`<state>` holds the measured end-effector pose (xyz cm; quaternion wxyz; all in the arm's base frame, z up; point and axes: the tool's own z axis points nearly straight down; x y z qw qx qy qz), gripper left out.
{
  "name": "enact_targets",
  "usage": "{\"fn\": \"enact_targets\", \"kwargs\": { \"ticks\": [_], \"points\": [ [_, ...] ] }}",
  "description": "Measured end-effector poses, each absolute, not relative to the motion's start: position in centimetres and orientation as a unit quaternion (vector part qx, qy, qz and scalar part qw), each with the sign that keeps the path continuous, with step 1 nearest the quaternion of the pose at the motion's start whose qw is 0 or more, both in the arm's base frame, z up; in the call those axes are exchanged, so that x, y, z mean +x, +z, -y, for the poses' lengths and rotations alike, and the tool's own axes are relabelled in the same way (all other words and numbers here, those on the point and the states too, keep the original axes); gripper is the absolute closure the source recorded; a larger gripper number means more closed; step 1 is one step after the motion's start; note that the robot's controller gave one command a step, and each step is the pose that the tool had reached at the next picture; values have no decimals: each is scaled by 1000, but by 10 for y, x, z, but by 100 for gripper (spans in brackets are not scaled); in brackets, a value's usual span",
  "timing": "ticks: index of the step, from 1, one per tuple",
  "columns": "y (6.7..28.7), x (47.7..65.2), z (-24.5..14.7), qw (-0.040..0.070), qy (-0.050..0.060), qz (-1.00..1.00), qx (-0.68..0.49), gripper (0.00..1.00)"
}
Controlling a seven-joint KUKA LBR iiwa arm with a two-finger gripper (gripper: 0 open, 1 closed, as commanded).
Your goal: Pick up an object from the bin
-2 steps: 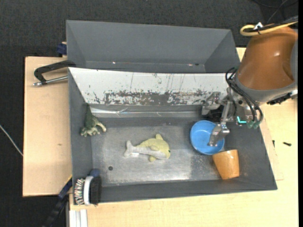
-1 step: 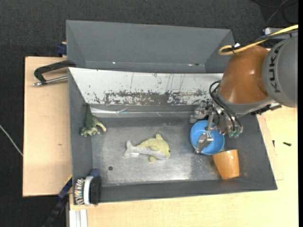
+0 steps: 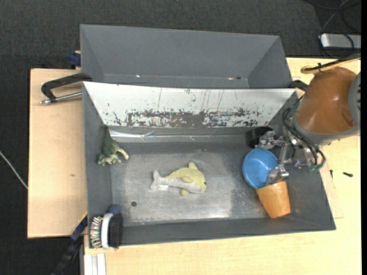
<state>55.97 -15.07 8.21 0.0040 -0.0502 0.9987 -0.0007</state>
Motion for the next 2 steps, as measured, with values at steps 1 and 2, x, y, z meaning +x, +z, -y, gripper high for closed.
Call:
{"fn": "enact_targets", "kwargs": {
  "ticks": [1,2],
  "points": [
    [84,561,147,6,0,-999,-54,100],
    [228,577,139,7,-2,-980,-198,100]
  ]
}}
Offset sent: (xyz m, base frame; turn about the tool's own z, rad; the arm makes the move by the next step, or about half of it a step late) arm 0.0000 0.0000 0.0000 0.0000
